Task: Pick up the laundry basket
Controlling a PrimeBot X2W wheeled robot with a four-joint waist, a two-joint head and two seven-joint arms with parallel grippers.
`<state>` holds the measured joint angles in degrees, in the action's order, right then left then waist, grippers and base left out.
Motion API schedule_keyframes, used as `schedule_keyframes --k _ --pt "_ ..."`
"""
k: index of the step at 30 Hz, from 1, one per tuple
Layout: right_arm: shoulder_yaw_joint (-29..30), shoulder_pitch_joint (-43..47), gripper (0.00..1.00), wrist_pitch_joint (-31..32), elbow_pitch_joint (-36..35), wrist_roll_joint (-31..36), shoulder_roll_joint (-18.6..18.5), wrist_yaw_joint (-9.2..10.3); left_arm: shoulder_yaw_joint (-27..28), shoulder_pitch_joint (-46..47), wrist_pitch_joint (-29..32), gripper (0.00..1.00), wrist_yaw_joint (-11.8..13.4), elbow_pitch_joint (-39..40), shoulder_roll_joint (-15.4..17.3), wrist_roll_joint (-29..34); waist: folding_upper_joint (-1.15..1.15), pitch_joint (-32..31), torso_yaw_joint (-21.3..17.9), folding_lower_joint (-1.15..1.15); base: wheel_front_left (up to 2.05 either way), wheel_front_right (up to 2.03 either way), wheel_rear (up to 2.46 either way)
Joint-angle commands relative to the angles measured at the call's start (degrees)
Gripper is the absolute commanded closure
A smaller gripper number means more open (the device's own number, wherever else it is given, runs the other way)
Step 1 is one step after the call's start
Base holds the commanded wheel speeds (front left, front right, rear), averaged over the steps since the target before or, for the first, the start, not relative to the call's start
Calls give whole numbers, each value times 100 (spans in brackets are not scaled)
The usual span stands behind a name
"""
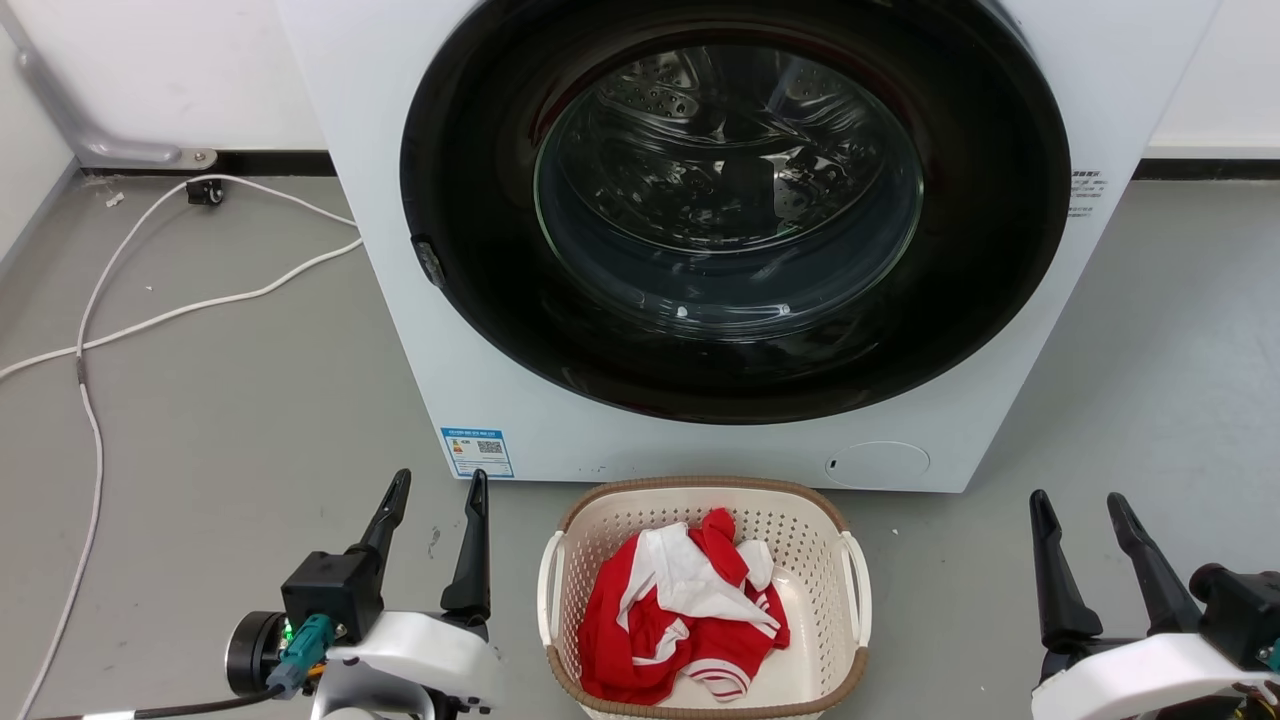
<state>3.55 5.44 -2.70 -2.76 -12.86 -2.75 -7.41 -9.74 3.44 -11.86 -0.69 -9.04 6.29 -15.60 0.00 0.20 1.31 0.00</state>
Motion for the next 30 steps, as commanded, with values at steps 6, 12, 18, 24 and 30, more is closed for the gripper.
schedule_keyframes --k 6,12,18,24,30 --pt "38 70 0 -113 -44 232 -19 -11 1 -55 -119 0 6 12 -28 370 0 7 9 0 0 0 0" --pt "48 89 0 -196 -21 409 -20 -11 19 -83 -184 0 -37 10 -61 592 0 11 6 0 0 0 0" --pt "60 105 0 -256 9 521 -20 -12 40 -113 -239 0 -71 8 -95 769 0 18 5 0 0 0 0" --pt "58 114 0 -329 55 711 -20 -7 62 -132 -303 0 -117 -13 -126 1000 0 27 8 0 0 0 0" --pt "20 117 0 -384 100 841 -20 -7 90 -163 -350 0 -141 -22 -164 1173 0 36 1 0 0 0 0"
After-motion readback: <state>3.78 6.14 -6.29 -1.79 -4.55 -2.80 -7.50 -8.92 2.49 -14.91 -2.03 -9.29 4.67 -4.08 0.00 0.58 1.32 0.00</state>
